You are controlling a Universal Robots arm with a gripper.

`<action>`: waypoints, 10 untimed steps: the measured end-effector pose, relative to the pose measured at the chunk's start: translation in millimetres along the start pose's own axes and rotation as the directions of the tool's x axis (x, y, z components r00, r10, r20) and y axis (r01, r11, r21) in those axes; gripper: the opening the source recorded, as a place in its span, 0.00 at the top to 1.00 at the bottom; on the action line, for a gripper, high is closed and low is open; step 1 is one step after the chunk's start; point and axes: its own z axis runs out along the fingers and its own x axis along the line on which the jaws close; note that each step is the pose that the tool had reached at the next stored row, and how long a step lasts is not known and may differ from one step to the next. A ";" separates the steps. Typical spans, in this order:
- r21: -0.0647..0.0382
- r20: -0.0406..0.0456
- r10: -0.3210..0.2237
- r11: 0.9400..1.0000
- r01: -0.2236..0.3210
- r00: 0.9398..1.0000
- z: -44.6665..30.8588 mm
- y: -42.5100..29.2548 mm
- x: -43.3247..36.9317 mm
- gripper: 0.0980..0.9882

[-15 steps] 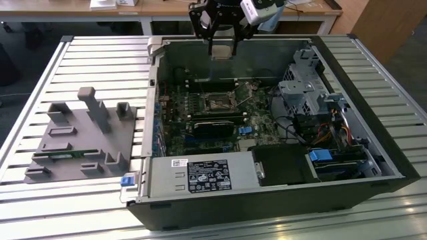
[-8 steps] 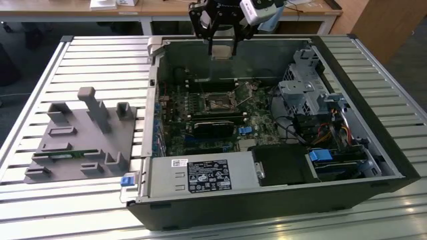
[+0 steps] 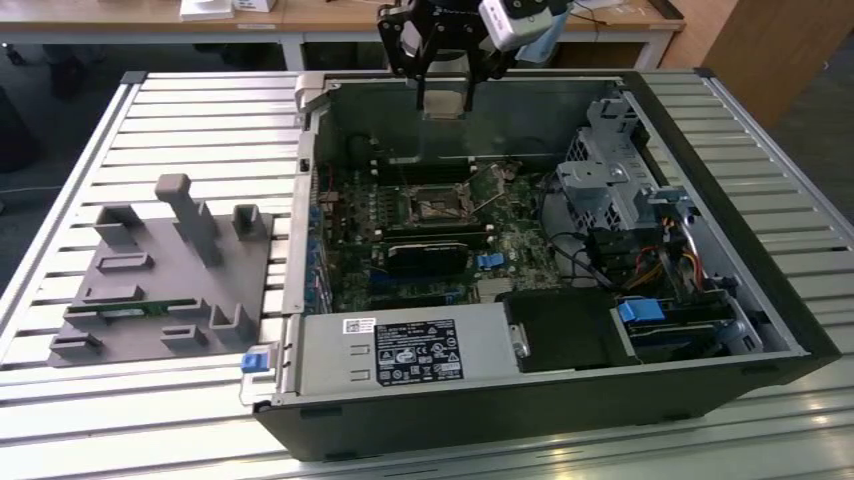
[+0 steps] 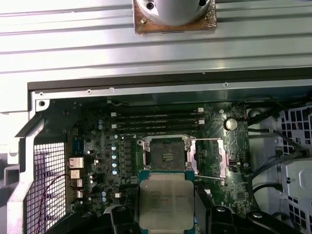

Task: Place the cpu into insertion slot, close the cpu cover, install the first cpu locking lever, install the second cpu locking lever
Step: 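Place the cpu into insertion slot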

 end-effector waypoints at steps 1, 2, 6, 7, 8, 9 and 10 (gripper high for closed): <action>0.000 0.000 0.001 1.000 -0.001 1.000 0.0 0.0 0.0 0.50; 0.000 0.000 0.003 1.000 -0.003 1.000 0.0 0.0 0.0 0.50; 0.000 0.001 0.009 1.000 -0.009 1.000 0.0 0.0 0.0 0.50; 0.000 0.001 0.010 1.000 -0.010 1.000 0.0 0.0 0.0 0.50; 0.000 0.001 0.012 1.000 -0.012 1.000 0.0 0.0 0.0 0.50; 0.000 0.001 0.013 1.000 -0.013 1.000 0.0 0.0 0.0 0.50; 0.000 0.001 0.015 1.000 -0.015 1.000 0.0 0.0 0.0 0.50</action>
